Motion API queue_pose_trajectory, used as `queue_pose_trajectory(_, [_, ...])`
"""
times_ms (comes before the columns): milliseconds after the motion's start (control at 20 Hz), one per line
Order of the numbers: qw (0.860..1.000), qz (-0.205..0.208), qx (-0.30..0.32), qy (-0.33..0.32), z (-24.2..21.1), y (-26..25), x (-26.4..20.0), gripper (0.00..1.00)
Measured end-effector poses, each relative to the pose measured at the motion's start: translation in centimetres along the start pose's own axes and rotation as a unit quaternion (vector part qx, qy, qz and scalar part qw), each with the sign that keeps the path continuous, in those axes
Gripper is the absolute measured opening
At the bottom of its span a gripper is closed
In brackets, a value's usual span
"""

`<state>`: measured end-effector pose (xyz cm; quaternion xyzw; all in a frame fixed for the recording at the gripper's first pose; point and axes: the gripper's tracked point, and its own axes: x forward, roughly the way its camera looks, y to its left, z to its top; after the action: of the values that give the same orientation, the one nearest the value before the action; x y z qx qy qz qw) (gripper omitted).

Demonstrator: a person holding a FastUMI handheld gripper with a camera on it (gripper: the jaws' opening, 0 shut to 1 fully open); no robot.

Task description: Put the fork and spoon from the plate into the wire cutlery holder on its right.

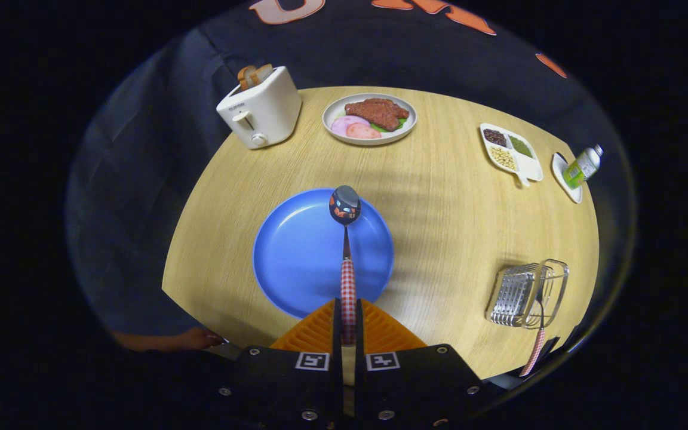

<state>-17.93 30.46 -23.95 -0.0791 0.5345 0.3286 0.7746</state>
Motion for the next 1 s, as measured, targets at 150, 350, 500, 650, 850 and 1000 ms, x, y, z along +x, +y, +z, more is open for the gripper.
queue_pose_trajectory(150, [0.999,-0.027,0.035,-0.011,-0.5,-3.3,-2.5,0.08])
queue_pose_trajectory(350, [0.994,-0.074,0.081,-0.014,-2.0,-8.2,-5.6,0.08])
queue_pose_trajectory(500, [0.988,-0.106,0.108,-0.002,-3.6,-11.1,-6.9,0.08])
queue_pose_trajectory(650, [0.984,-0.123,0.13,0.016,-5.3,-13.1,-8.0,0.08])
queue_pose_trajectory(850, [0.978,-0.131,0.157,0.035,-6.4,-14.7,-8.7,0.08])
queue_pose_trajectory(1000, [0.975,-0.134,0.171,0.05,-7.0,-15.6,-9.1,0.08])
